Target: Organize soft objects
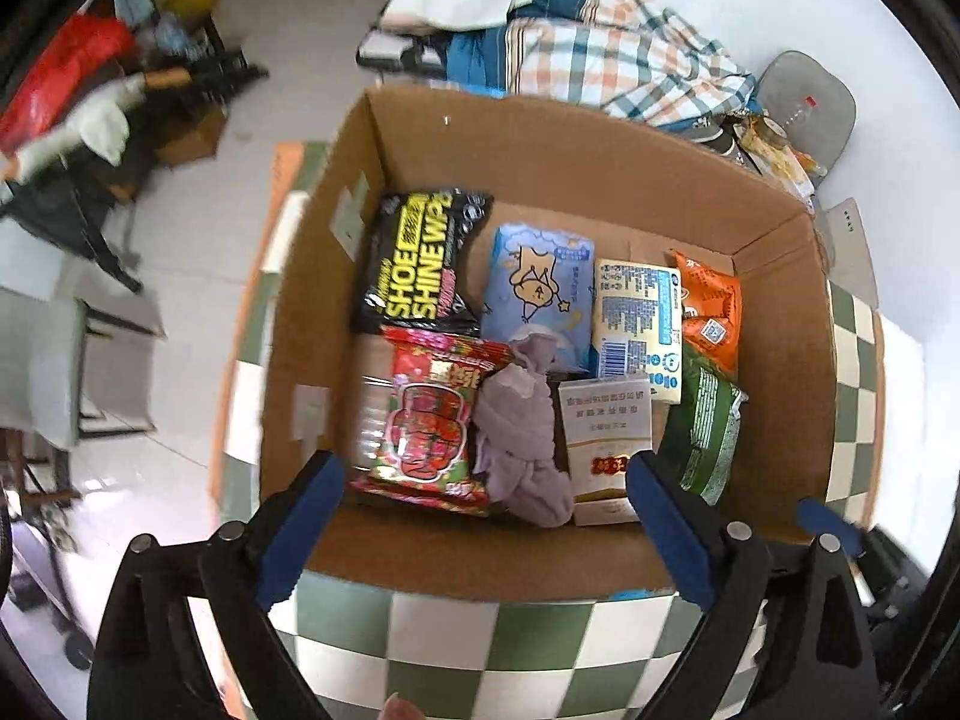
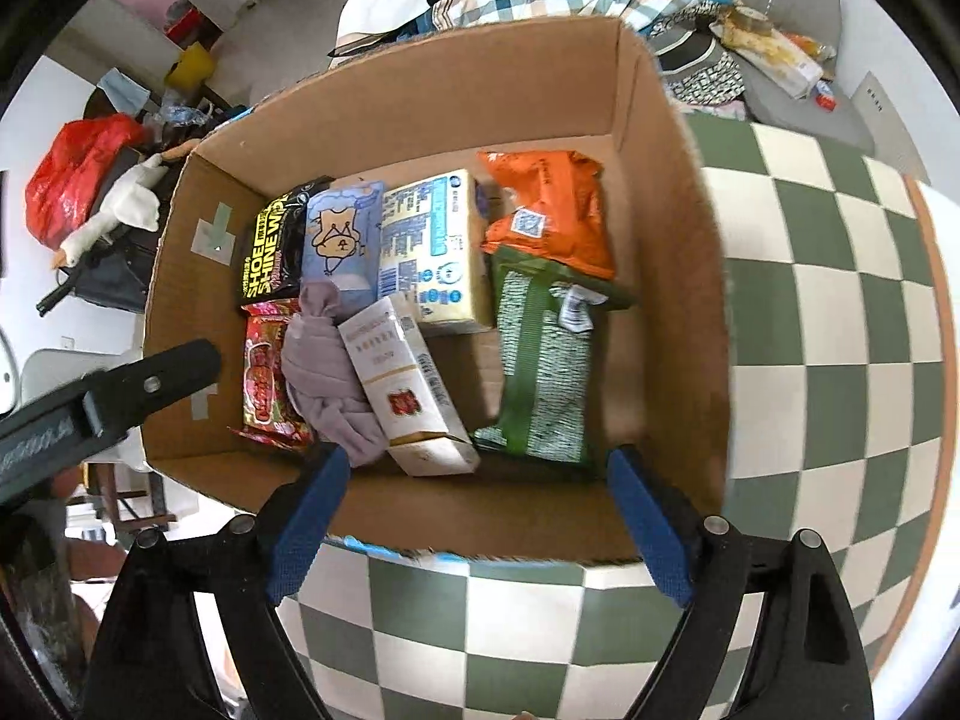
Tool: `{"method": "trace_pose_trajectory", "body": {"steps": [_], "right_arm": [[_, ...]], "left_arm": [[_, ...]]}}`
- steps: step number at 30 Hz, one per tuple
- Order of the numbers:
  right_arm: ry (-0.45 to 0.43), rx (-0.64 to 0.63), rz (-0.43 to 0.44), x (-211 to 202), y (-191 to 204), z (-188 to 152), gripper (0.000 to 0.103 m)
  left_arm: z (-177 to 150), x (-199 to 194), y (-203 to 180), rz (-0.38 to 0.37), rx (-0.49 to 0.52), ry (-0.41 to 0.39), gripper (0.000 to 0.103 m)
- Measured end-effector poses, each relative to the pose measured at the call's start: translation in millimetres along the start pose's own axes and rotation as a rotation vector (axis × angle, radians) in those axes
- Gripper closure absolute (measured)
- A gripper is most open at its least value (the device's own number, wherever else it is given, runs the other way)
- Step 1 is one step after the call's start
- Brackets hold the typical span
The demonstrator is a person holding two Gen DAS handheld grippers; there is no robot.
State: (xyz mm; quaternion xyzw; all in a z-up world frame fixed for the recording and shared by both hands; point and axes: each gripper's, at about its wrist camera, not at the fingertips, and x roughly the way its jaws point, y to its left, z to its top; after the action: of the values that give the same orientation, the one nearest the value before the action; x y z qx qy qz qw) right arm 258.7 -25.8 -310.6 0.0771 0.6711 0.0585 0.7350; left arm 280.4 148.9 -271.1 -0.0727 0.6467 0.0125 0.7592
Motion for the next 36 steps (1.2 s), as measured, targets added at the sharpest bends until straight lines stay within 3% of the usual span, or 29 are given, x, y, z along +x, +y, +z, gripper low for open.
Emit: {"method": "trace_pose_trajectory", "body": {"steps": [5, 8, 17, 23, 36], "right_arm": [[-0.033, -0.035, -0.052, -21.0, 0.0, -3.7, 0.012], [-0.062, -0.046, -0.076, -36.0, -0.8, -5.7, 0.0], [-0.121, -0.046, -0.111, -70.5, -6.1, -8.9, 0.0], [-0.142, -0.053, -0.106, -101.2, -7.1, -23.2, 0.0], [-0.372, -0.065, -0.103, -268.6, -2.5, -109.9, 0.0]], "left_arm": [[-14.7, -18.0, -9.2, 0.046, 0.026, -0.072, 0.005], [-20.9, -25.6, -13.1, 0.057, 0.026, -0.101, 0.005], [-31.6, -52.7, -19.3, 0.098, 0.022, -0.174, 0.005], [-50.1, -100.4, -31.5, 0.082, 0.049, -0.236, 0.004], [-120.4, -231.0, -46.7, 0.043, 0.072, -0.39, 0.005]]}}
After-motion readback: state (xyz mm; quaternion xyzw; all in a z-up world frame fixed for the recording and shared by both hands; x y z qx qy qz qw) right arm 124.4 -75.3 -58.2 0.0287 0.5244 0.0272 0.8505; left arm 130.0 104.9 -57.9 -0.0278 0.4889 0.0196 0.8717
